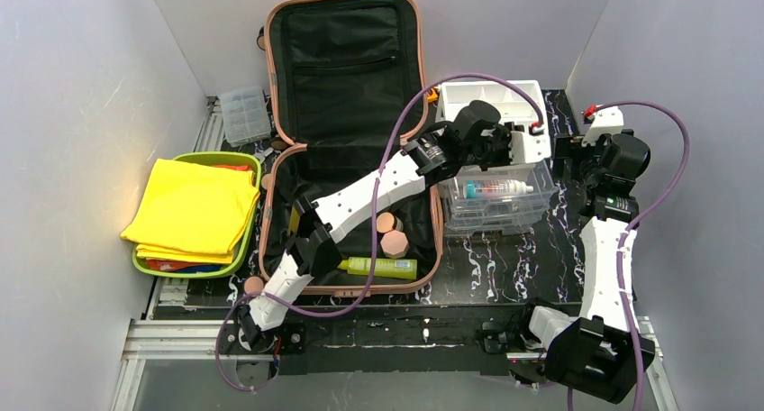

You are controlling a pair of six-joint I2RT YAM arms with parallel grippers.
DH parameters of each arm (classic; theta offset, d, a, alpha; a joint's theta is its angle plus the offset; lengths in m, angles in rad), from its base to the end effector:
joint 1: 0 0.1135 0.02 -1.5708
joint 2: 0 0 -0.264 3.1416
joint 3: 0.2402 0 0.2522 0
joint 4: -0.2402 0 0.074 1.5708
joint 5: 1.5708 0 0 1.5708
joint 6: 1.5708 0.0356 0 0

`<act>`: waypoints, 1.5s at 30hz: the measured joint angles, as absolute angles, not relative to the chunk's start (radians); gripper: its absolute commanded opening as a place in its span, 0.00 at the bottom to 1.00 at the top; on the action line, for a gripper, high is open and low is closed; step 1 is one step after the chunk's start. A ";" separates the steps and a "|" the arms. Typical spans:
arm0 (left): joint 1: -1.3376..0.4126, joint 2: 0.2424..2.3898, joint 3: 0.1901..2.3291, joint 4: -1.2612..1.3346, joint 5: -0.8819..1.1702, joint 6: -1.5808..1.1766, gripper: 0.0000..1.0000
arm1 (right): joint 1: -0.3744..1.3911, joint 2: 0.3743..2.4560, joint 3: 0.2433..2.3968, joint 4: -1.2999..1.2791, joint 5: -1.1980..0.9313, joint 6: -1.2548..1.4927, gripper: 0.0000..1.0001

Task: Open, take out, and arrange the luggage
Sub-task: Place the makeup in the drawer.

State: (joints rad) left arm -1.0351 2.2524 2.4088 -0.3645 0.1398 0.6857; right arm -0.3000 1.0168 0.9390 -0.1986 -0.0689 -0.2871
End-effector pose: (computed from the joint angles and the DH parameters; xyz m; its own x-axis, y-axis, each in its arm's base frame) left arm 0.2641 -0.4547 0.3934 0.5016 0.3833 -0.7755 0.7797 0.1880 0.5973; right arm 0.2256 -0.0672 0.3489 -0.3156 -0.1981 -0.9280 0.1483 0.9557 -0.2544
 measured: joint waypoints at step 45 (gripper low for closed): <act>-0.656 1.929 2.212 -0.383 0.001 0.065 0.98 | -0.219 1.020 1.086 -0.835 -0.924 -1.216 1.00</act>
